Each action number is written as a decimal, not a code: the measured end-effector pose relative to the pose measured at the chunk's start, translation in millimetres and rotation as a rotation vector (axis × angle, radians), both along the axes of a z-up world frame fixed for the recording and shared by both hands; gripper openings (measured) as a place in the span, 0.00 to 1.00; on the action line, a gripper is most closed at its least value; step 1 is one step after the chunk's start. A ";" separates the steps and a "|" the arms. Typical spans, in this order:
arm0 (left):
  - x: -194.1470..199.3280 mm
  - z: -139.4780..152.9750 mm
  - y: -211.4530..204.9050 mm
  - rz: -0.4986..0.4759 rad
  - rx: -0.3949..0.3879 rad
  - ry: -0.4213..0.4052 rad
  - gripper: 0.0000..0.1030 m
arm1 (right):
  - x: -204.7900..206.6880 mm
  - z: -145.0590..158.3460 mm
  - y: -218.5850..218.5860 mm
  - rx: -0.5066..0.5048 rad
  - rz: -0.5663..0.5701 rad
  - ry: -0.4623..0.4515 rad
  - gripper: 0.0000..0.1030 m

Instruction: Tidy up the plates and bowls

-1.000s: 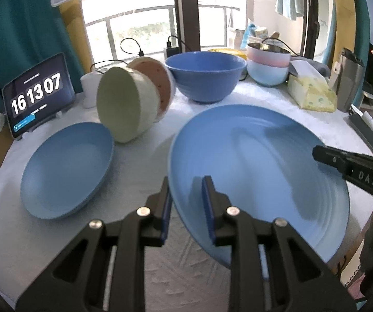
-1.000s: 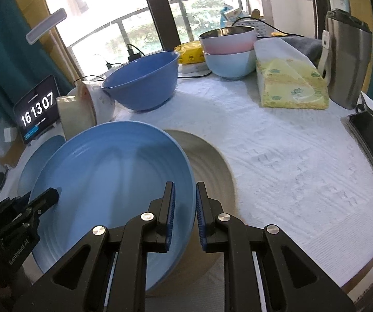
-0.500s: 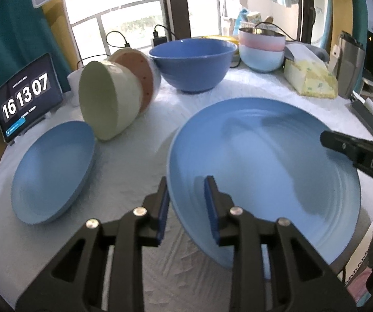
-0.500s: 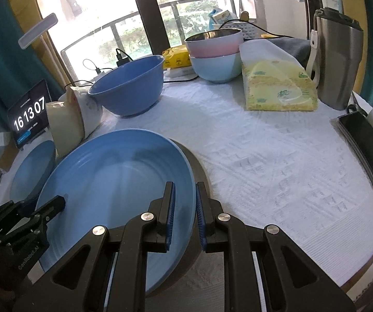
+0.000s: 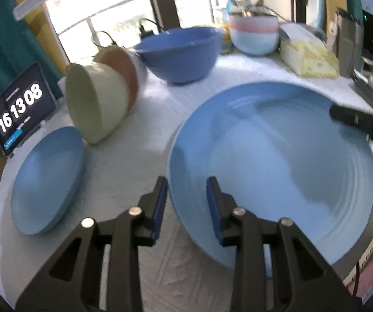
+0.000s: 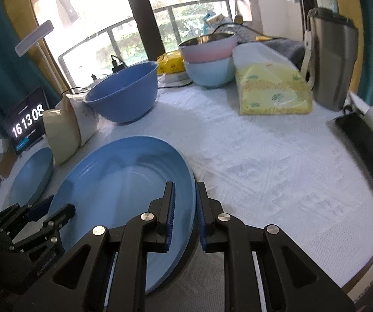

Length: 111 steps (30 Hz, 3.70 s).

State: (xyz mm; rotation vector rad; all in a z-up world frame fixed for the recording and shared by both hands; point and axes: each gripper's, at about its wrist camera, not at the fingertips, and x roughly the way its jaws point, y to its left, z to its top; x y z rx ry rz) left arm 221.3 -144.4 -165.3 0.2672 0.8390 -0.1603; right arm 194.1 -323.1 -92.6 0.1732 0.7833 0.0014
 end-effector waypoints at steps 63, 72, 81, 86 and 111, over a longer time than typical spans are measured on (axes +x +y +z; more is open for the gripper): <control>-18.7 23.4 56.8 0.097 -0.159 -0.048 0.36 | -5.6 -4.1 40.7 -0.203 0.029 0.082 0.49; -23.2 28.8 73.3 0.116 -0.179 -0.066 0.36 | -8.0 -4.5 58.2 -0.212 0.071 0.096 0.57; -28.4 34.8 96.3 0.154 -0.202 -0.092 0.36 | -10.1 8.6 63.7 -0.208 0.017 0.057 0.57; -31.1 37.4 107.1 0.170 -0.215 -0.107 0.36 | -12.6 18.7 74.1 -0.204 0.026 0.025 0.57; -33.0 41.6 176.4 0.297 -0.278 -0.156 0.36 | 7.9 29.7 155.8 -0.171 0.217 0.001 0.57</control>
